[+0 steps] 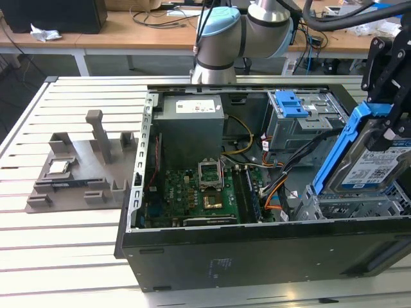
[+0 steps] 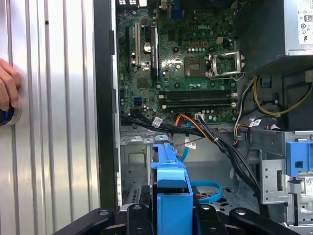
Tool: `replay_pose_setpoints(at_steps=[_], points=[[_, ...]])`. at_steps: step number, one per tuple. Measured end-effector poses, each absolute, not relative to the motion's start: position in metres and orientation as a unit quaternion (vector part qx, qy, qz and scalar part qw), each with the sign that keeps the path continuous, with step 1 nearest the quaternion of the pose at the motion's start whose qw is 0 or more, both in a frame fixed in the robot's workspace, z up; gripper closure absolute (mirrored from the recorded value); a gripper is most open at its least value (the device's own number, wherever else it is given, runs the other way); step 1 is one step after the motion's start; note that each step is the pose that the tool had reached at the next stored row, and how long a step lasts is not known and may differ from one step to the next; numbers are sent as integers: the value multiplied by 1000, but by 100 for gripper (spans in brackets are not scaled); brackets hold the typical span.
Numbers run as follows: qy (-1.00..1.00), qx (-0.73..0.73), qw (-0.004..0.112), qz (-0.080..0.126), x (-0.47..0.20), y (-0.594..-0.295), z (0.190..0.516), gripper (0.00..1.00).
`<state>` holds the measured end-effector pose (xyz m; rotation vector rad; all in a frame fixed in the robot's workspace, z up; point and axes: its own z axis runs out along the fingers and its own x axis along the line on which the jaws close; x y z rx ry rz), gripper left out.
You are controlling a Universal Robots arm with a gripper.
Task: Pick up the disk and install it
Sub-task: 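Insert the disk into the insertion slot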
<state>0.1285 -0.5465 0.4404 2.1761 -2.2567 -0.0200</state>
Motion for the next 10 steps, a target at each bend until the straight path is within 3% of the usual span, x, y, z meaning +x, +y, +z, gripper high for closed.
replay_pose_setpoints(at_steps=[10], points=[[-720, 694, 3, -7, 129, -547, 420, 64]])
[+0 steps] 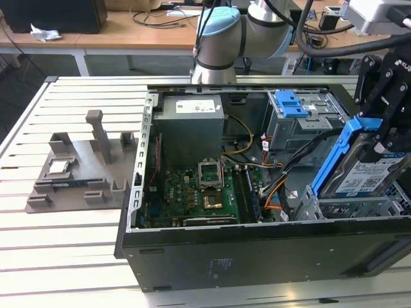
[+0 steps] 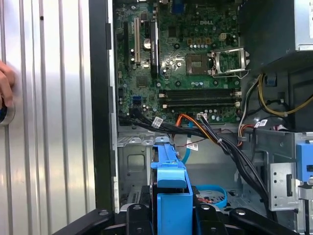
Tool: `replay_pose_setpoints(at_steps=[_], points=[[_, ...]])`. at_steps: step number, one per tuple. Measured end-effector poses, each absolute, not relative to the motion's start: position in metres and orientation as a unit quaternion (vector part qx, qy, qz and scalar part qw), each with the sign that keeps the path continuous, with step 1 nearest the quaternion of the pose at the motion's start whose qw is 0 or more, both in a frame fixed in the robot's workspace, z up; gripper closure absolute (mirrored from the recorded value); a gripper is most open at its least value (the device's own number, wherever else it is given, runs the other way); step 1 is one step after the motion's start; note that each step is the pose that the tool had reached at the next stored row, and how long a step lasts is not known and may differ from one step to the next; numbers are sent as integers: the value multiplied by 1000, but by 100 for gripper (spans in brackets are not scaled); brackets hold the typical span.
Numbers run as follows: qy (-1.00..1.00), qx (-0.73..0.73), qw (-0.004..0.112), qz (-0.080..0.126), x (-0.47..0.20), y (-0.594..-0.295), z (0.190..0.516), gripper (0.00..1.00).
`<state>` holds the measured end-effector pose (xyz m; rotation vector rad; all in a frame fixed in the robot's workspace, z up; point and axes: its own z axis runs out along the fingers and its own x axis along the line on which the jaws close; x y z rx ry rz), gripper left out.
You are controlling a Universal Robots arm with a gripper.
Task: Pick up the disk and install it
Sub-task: 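Insert the disk into the insertion slot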
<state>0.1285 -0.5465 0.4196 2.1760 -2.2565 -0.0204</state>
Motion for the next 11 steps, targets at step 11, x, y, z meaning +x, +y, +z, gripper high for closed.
replay_pose_setpoints(at_steps=[11], points=[[-720, 694, 3, -6, 129, -546, 405, 64]])
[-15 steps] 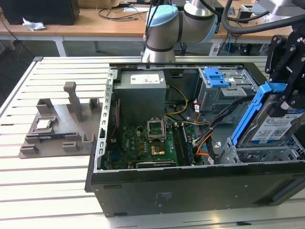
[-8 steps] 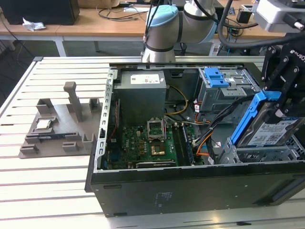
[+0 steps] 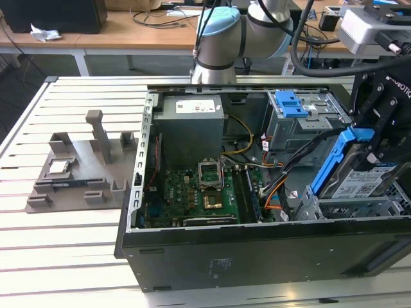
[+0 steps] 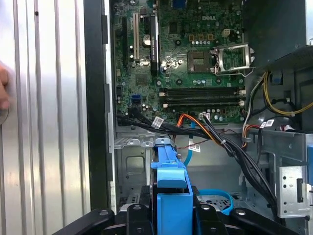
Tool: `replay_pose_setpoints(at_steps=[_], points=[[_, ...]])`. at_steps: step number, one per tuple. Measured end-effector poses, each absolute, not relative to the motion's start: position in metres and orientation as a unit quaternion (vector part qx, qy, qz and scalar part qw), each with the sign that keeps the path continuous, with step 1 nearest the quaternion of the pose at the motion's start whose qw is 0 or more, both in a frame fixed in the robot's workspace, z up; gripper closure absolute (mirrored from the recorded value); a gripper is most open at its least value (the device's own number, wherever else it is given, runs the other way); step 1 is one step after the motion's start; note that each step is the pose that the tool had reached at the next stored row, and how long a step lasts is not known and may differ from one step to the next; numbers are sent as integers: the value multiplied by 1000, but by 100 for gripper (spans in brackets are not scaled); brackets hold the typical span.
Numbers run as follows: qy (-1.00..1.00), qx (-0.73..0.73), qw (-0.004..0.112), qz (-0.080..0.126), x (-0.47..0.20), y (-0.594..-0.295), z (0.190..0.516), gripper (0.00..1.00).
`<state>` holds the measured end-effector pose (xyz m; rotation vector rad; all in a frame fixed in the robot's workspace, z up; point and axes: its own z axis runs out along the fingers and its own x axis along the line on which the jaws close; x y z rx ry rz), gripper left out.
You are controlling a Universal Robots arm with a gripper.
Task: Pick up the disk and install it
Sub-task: 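Insert the disk into the insertion slot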
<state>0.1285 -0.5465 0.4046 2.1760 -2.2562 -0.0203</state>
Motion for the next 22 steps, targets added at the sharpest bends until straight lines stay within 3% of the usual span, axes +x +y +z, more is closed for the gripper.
replay_pose_setpoints(at_steps=[2, 7, 8, 9, 10, 11, 13, 22], points=[[-720, 694, 3, -6, 129, -547, 405, 56], [-720, 694, 3, -6, 129, -546, 404, 57], [-720, 694, 3, -6, 129, -547, 404, 64], [-720, 694, 3, -7, 129, -546, 404, 64], [-720, 694, 3, -6, 129, -546, 404, 76], [-720, 694, 3, -6, 129, -546, 404, 76], [-720, 694, 3, -6, 129, -546, 404, 88], [-720, 694, 4, -6, 138, -539, 404, 89]])
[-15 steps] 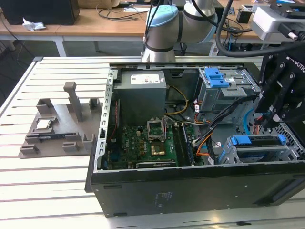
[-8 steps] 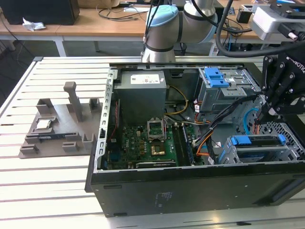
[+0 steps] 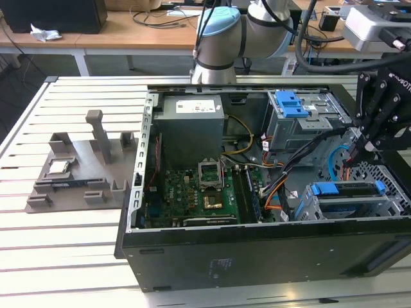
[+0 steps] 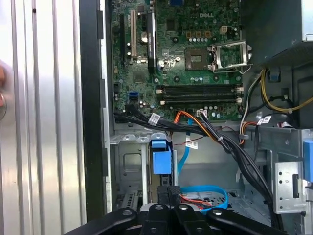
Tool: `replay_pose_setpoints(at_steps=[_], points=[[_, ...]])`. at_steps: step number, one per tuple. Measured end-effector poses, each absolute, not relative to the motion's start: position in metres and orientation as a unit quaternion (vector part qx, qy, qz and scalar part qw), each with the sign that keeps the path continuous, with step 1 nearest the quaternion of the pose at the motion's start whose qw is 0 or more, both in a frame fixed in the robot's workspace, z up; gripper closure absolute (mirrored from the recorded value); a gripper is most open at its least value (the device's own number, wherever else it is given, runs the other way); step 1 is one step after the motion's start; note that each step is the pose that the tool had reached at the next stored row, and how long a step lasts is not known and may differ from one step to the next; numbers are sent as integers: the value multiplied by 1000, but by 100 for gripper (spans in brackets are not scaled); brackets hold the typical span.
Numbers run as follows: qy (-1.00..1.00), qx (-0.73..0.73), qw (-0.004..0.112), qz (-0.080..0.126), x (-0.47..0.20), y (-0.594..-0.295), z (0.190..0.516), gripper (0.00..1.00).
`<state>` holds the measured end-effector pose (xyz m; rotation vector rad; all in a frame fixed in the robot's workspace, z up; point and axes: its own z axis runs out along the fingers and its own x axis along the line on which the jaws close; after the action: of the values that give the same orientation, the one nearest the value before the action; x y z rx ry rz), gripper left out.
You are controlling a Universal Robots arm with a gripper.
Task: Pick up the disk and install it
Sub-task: 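Insert the disk into the insertion slot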
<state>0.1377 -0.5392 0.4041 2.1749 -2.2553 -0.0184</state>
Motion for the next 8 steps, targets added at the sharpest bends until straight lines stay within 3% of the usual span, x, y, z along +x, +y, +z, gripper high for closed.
replay_pose_setpoints(at_steps=[8], points=[[-720, 694, 10, -2, 164, -526, 400, 89]])
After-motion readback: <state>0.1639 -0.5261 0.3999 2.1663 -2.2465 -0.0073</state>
